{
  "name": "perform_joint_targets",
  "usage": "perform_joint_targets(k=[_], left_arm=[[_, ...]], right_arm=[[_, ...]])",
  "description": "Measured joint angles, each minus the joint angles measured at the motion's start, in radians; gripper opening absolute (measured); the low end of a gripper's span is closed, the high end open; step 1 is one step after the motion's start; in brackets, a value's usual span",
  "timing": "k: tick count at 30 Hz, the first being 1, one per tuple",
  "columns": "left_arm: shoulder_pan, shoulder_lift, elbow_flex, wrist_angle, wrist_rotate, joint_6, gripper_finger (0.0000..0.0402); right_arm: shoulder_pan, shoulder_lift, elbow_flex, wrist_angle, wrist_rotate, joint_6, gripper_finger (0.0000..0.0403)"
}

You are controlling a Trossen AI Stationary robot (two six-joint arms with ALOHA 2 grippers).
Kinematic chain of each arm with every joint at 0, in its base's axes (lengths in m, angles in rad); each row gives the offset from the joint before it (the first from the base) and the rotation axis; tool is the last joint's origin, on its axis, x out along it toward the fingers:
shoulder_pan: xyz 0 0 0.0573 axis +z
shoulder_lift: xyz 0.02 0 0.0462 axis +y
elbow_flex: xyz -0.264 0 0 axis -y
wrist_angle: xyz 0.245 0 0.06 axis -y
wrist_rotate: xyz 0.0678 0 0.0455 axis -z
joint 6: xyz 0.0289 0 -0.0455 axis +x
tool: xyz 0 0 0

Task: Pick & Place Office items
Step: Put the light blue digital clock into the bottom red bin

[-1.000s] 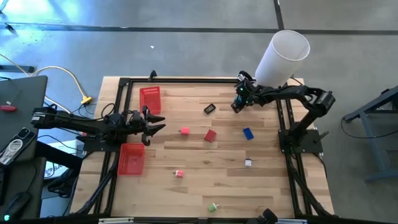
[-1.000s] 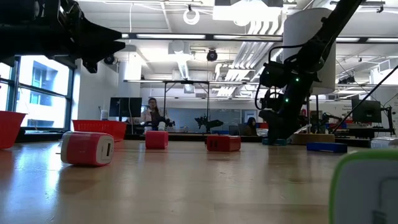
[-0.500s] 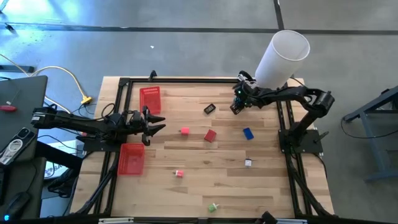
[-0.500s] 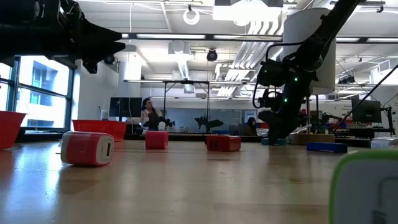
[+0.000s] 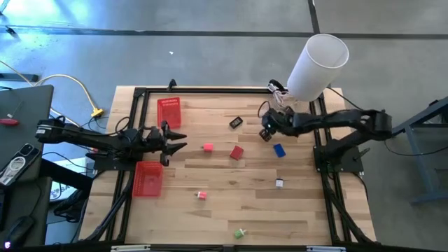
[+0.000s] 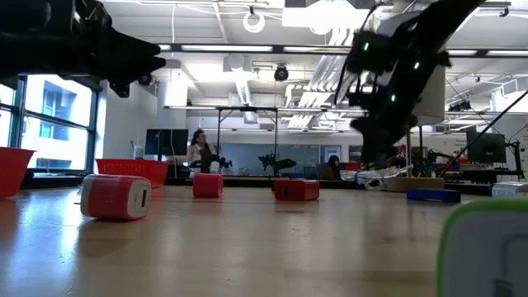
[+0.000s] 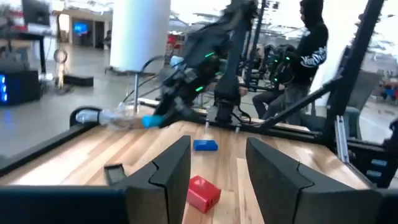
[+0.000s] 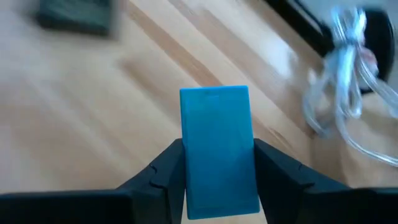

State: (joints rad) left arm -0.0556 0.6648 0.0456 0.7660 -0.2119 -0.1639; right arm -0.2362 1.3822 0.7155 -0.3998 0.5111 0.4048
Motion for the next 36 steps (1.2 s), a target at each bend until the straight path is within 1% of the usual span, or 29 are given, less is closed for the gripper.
perform_joint_targets(k=[3, 6, 8, 10, 13, 18, 21, 24, 30, 33, 36], left_arm=[[0.045, 0.022, 0.000, 0.004, -0.056, -0.104, 0.0150], [0.112, 0.054, 0.000, 0.029, -0.052, -0.208, 0.0150], [0.157, 0.088, 0.001, 0.077, -0.004, -0.281, 0.0150], [0.197, 0.132, 0.019, 0.117, 0.077, -0.333, 0.0150], [0.235, 0.222, 0.081, 0.136, 0.182, -0.370, 0.0150], [0.247, 0.424, 0.228, 0.135, 0.275, -0.348, 0.0150], [0.259, 0.541, 0.322, 0.136, 0.282, -0.334, 0.0150], [0.286, 0.654, 0.416, 0.135, 0.287, -0.411, 0.0150], [0.303, 0.867, 0.604, 0.133, 0.378, -0.513, 0.0150], [0.303, 0.944, 0.679, 0.134, 0.433, -0.539, 0.0150], [0.302, 0.999, 0.733, 0.133, 0.458, -0.591, 0.0150]], right_arm=[[0.099, -0.055, 0.002, 0.044, 0.048, 0.040, 0.0142], [0.188, -0.086, 0.002, 0.104, 0.110, 0.039, 0.0142], [0.239, -0.092, 0.002, 0.156, 0.153, 0.029, 0.0142], [0.279, -0.091, 0.002, 0.199, 0.182, 0.007, 0.0142], [0.323, -0.091, 0.002, 0.269, 0.220, -0.030, 0.0142], [0.371, -0.091, 0.002, 0.364, 0.256, -0.085, 0.0142], [0.393, -0.091, 0.004, 0.407, 0.271, -0.131, 0.0142], [0.402, -0.091, 0.004, 0.426, 0.272, -0.147, 0.0142], [0.407, -0.086, 0.004, 0.436, 0.276, -0.147, 0.0142], [0.408, -0.079, 0.004, 0.427, 0.274, -0.148, 0.0142], [0.407, -0.068, 0.004, 0.429, 0.275, -0.148, 0.0142]])
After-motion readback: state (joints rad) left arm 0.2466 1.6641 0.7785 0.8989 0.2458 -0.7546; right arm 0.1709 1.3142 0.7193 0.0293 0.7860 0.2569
